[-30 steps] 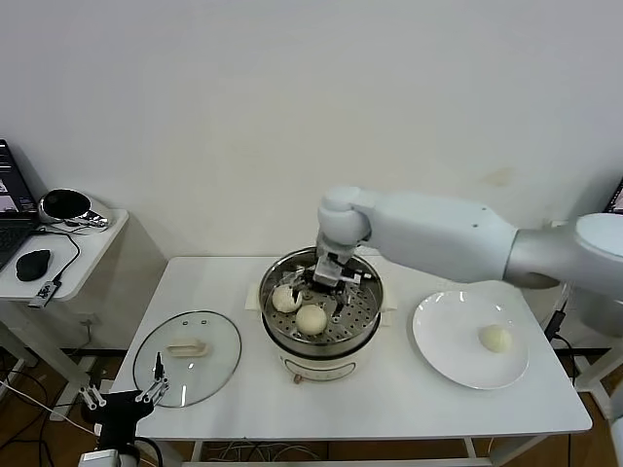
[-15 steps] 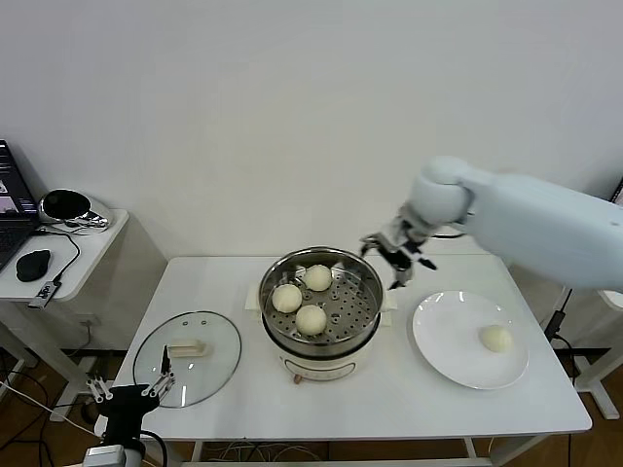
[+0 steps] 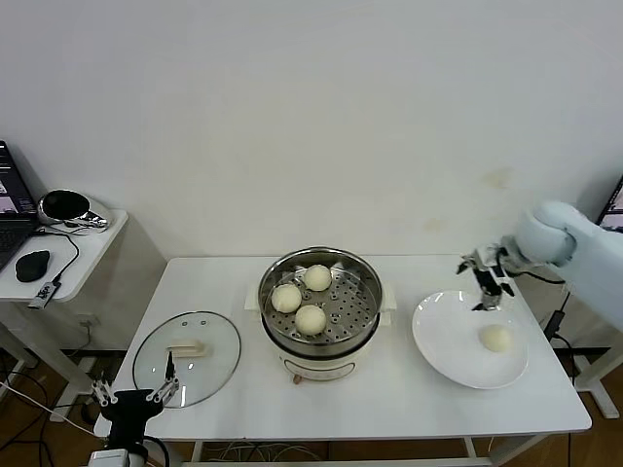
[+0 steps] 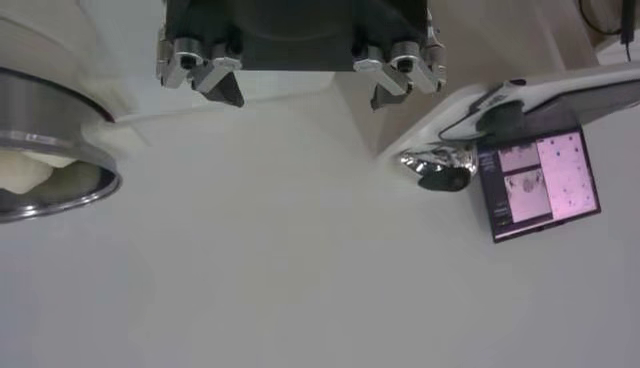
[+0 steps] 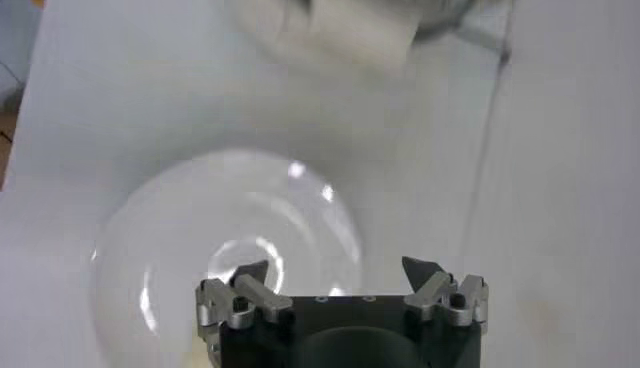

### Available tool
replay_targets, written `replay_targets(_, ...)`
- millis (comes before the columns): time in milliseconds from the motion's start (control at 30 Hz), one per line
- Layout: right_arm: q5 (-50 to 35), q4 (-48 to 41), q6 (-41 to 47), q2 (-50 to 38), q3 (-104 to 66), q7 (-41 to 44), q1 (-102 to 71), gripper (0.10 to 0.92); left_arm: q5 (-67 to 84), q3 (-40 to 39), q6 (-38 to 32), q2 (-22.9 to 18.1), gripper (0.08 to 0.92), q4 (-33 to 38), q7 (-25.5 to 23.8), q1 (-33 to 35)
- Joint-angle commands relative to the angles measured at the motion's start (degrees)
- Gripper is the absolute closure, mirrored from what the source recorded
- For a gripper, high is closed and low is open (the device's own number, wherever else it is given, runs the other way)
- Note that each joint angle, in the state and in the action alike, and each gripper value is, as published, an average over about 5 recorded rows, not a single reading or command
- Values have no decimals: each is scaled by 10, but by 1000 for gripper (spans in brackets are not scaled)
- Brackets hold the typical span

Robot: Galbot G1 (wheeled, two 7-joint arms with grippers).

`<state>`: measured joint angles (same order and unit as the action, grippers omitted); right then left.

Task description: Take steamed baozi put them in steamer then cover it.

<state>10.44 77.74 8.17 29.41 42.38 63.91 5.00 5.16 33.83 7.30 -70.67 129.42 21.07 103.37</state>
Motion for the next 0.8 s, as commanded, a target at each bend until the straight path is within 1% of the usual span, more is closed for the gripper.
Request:
replay_targets(33,94,-88,-17,-17,-162,-8,-198,203,-3,-1,1,3,177,-1,-1,5)
replay_targets(167,110,-129,-24,15,-174,-15,-213,203,-4,0,2,4,177,0,-1,8)
replay_targets(367,112,-182,-36,62,-184,-19,-211,203,-4,2,2,3,177,-1,-1,10)
replay_targets(800,122,-234,-38,106,-182,-24,-196,210,-4,0,1,0,177,-8,-1,3)
